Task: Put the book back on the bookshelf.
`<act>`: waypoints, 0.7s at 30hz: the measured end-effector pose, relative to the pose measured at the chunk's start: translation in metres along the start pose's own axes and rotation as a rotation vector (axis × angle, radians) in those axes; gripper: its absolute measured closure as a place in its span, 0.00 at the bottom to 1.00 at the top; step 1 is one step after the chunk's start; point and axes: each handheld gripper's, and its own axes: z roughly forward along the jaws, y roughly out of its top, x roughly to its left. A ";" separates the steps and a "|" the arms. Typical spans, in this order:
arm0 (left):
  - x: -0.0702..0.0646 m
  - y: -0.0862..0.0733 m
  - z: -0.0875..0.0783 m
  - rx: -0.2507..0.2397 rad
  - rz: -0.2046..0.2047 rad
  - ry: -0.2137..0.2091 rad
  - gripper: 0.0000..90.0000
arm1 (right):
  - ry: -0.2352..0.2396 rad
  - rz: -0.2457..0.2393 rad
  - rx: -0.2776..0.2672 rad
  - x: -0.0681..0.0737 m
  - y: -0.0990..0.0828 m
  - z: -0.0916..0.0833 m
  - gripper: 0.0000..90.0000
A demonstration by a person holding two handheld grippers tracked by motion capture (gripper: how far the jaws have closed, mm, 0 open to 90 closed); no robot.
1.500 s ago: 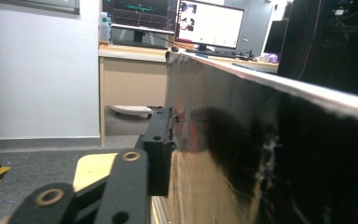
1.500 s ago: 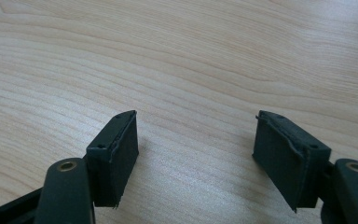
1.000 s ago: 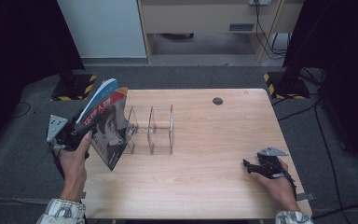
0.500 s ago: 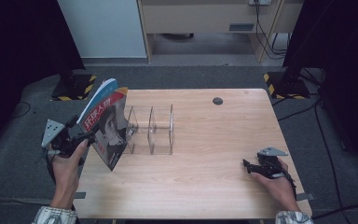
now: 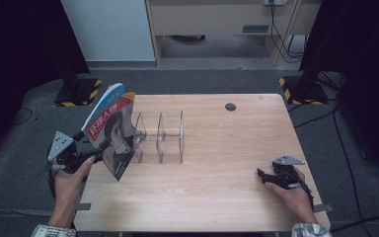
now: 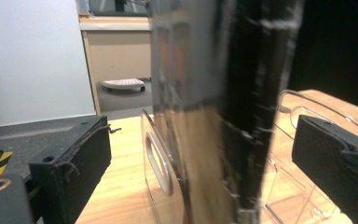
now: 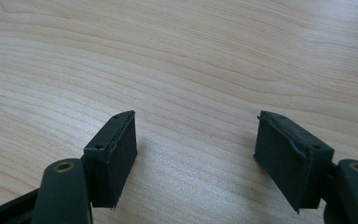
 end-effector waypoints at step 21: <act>-0.008 -0.031 -0.007 0.103 0.018 -0.039 0.03 | -0.001 -0.001 0.000 0.000 0.000 0.000 0.32</act>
